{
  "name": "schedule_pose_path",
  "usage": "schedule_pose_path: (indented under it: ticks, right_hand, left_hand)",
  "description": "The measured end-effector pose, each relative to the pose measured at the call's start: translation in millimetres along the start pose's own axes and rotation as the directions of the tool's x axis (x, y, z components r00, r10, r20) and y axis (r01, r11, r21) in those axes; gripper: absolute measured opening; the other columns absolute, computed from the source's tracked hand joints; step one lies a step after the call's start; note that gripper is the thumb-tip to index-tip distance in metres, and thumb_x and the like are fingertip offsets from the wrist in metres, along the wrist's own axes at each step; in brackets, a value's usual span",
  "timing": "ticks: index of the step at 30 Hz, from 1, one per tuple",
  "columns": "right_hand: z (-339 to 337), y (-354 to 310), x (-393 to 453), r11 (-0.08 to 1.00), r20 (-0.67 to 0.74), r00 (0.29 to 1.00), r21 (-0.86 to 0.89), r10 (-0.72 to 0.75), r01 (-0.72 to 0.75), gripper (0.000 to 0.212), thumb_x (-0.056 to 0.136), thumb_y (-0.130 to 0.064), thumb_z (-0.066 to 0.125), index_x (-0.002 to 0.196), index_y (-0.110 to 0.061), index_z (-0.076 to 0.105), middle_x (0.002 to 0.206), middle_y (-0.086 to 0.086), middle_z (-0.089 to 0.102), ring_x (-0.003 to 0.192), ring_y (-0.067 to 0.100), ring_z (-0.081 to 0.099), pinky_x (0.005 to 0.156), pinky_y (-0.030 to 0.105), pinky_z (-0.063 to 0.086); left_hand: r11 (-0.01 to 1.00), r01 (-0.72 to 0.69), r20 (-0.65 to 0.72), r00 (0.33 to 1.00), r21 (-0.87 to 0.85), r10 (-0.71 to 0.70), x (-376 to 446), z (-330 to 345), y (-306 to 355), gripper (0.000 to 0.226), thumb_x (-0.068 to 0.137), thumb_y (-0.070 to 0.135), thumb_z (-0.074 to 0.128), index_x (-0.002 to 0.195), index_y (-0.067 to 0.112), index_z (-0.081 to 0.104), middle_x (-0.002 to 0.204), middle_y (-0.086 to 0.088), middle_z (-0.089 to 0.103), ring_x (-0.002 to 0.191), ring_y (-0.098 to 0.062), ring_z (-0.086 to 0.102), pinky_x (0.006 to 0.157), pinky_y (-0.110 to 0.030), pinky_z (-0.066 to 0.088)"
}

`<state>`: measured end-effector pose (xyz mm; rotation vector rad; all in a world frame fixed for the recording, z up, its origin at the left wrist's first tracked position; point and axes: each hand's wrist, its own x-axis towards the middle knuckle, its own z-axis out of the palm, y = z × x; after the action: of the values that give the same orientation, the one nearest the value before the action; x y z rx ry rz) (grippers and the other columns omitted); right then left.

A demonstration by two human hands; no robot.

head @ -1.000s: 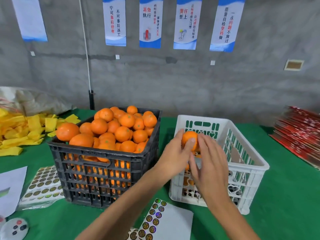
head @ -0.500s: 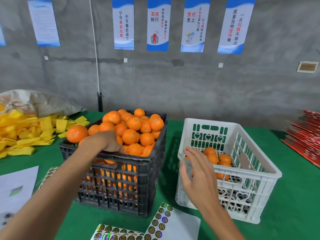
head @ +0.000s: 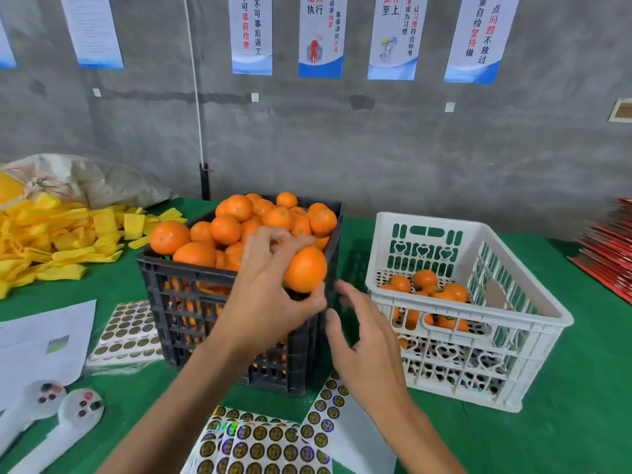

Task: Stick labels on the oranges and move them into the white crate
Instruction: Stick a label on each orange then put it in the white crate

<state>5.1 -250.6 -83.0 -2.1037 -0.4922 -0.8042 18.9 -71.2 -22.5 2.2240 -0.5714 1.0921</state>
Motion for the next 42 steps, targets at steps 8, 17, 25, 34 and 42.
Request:
schedule_pose_path:
  ticks: [8, 17, 25, 34, 42]
  right_hand:
    - [1.9, 81.6, -86.7, 0.909, 0.564, 0.713, -0.247, 0.416, -0.335, 0.057, 0.098, -0.054, 0.059, 0.149, -0.029, 0.049, 0.152, -0.009, 0.049, 0.14, 0.01, 0.043, 0.116, 0.034, 0.038]
    - [34.4, 109.5, -117.9, 0.854, 0.523, 0.794, -0.52, 0.311, 0.008, 0.091, 0.081, -0.096, 0.02, 0.149, -0.042, 0.046, 0.15, -0.011, 0.045, 0.131, 0.014, 0.04, 0.105, 0.035, 0.039]
    - [46.3, 122.1, -125.7, 0.871, 0.41, 0.892, -0.49, 0.19, 0.04, 0.066, 0.094, -0.08, 0.026, 0.101, -0.04, 0.078, 0.11, -0.015, 0.06, 0.094, 0.01, 0.059, 0.074, 0.027, 0.049]
    - [51.4, 128.7, -123.8, 0.886, 0.473, 0.816, -0.454, 0.331, -0.096, 0.074, 0.092, -0.079, 0.036, 0.145, -0.03, 0.054, 0.13, -0.015, 0.041, 0.116, 0.008, 0.044, 0.098, 0.027, 0.038]
    - [55.2, 127.7, -122.7, 0.886, 0.448, 0.832, -0.45, 0.328, -0.107, 0.039, 0.1, -0.059, 0.048, 0.126, -0.038, 0.068, 0.12, -0.017, 0.045, 0.102, 0.007, 0.049, 0.092, 0.025, 0.038]
  left_hand:
    - [0.977, 0.133, 0.358, 0.932, -0.169, -0.065, -134.2, 76.7, -14.9, 0.065, 0.081, 0.039, 0.08, 0.139, 0.022, 0.059, 0.132, 0.004, 0.04, 0.121, -0.019, 0.05, 0.095, -0.03, 0.052]
    - [0.901, 0.406, 0.445, 0.843, -0.157, -0.302, -189.1, 111.7, -43.1, 0.072, 0.087, 0.065, 0.066, 0.146, 0.026, 0.052, 0.137, 0.014, 0.037, 0.122, -0.009, 0.052, 0.098, -0.023, 0.054]
    - [0.866, 0.455, 0.485, 0.817, -0.209, -0.312, -193.6, 117.9, -46.2, 0.067, 0.088, 0.063, 0.068, 0.143, 0.028, 0.053, 0.139, 0.02, 0.038, 0.115, -0.006, 0.06, 0.086, -0.021, 0.059]
    - [0.75, 0.59, 0.476, 0.773, -0.298, -0.419, -191.8, 122.2, -52.5, 0.065, 0.084, 0.059, 0.073, 0.139, 0.029, 0.055, 0.131, 0.021, 0.043, 0.111, -0.008, 0.062, 0.078, -0.021, 0.062]
    - [0.777, 0.574, 0.474, 0.776, -0.259, -0.416, -190.8, 119.5, -50.3, 0.059, 0.086, 0.055, 0.073, 0.137, 0.031, 0.054, 0.13, 0.022, 0.043, 0.114, -0.004, 0.057, 0.079, -0.02, 0.06]
